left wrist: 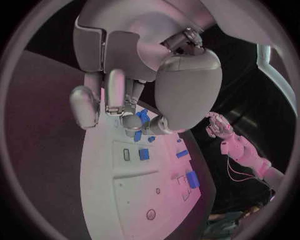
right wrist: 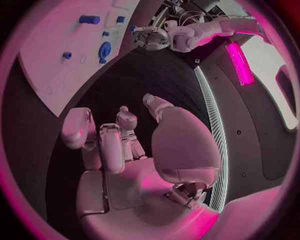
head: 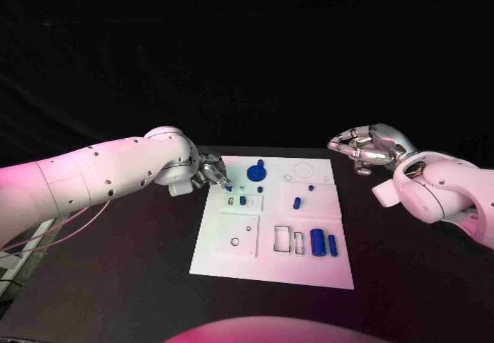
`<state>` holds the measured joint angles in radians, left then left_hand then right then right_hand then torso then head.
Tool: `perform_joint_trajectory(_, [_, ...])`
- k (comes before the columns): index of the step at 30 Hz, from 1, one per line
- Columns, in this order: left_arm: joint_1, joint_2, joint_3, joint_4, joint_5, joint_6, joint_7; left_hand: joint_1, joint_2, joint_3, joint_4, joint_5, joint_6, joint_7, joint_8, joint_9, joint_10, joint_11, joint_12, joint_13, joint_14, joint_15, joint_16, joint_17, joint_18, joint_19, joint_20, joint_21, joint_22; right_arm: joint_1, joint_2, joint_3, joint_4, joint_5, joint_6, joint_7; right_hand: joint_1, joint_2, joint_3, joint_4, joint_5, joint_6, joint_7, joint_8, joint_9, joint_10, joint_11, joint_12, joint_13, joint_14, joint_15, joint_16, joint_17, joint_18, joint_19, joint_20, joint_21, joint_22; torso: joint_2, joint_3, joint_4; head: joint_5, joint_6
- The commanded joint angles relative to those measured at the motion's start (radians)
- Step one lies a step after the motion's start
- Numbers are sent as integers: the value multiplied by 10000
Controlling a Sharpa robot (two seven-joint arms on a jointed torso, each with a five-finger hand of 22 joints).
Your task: Assemble the parts on the task board
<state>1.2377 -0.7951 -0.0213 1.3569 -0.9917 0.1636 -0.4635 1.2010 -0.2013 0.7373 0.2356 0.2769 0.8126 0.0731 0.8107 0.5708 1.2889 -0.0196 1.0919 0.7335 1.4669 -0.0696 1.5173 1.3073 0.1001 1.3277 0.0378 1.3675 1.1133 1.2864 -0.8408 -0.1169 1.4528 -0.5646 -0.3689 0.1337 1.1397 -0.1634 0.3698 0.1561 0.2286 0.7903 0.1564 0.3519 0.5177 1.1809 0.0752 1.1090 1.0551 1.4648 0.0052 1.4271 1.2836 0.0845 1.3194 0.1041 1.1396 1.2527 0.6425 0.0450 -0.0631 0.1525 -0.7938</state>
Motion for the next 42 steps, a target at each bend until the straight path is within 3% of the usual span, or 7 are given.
perform_joint_trajectory(1, [-112, -52, 3, 177, -729, -538, 409, -76, -3, 1960, -1887, 52, 206, -112, 7, 321, 91, 16, 47, 34, 731, -66, 61, 1324, -66, 65, -10, 46, 9, -15, 4, 0, 0, -17, 130, 61, 12, 84, -32, 33, 43, -82, -4, 36, 8, 22, -30, 32, 1, 316, -67, -59, -14, 182, -48, 7, -55, -8, 15, -8, -5, 16, 6])
perform_joint_trajectory(6, [-305, -81, -8, 331, -1105, -460, 464, -88, -22, 1976, -1902, 81, 221, -118, 11, 320, 93, 11, 23, 4, 715, -71, 37, 1256, -64, 59, -15, 44, -1, -26, 1, -1, -7, -17, 130, 58, 31, 86, -33, 28, 44, -83, -6, 40, 10, 23, -32, 34, 1, 315, -68, -61, -16, 184, -53, 6, -67, -15, 24, -7, -25, 32, 6])
perform_joint_trajectory(12, [-422, -39, -18, 362, -1259, -313, 482, -96, -30, 1983, -1904, 91, 227, -119, 11, 320, 15, 9, -126, -244, 691, -73, 0, 1154, -60, 50, -18, 37, -18, -32, 2, -3, -13, -17, 131, 56, 31, 86, -33, 28, 44, -83, -6, 40, 10, 23, -32, 34, 1, 315, -68, -61, -16, 184, -53, 6, -67, -15, 38, 1, -17, 21, -4])
perform_joint_trajectory(16, [-447, -16, -21, 360, -1288, -195, 478, -99, -33, 1987, -1905, 95, 230, -120, 12, 319, 6, 8, -148, -276, 689, -74, -3, 1146, -62, 55, -19, 41, -9, -34, 2, -3, -16, -17, 136, 54, 31, 86, -33, 28, 44, -83, -6, 40, 10, 23, -32, 34, 1, 315, -68, -61, -16, 184, -53, 6, -67, -15, 24, 4, -16, 4, -56])
perform_joint_trajectory(32, [-485, 157, -35, 120, -1346, -83, 267, -125, -52, 2006, -1909, 113, 254, -129, 15, 317, -23, 0, -255, -420, 682, -79, -14, 1117, -60, 48, -26, 38, -19, -36, -15, -5, -1, -17, 150, 59, 80, 92, -39, 17, 37, -88, -8, 53, 15, 17, -35, 31, -8, 316, -71, -62, -13, 183, -46, 4, -66, -10, 24, 4, -12, -18, -72])
perform_joint_trajectory(42, [-495, 221, -39, 70, -1372, 375, 132, -131, -62, 2018, -1917, 124, 261, -132, 15, 316, -22, -4, -279, -441, 679, -83, -19, 1105, -61, 51, -29, 41, -12, -36, -21, -5, 3, -17, 147, 54, 80, 92, -39, 17, 37, -88, -8, 53, 15, 17, -35, 31, -8, 316, -71, -62, -13, 183, -46, 4, -66, -10, 28, 1, -1, -49, -93])
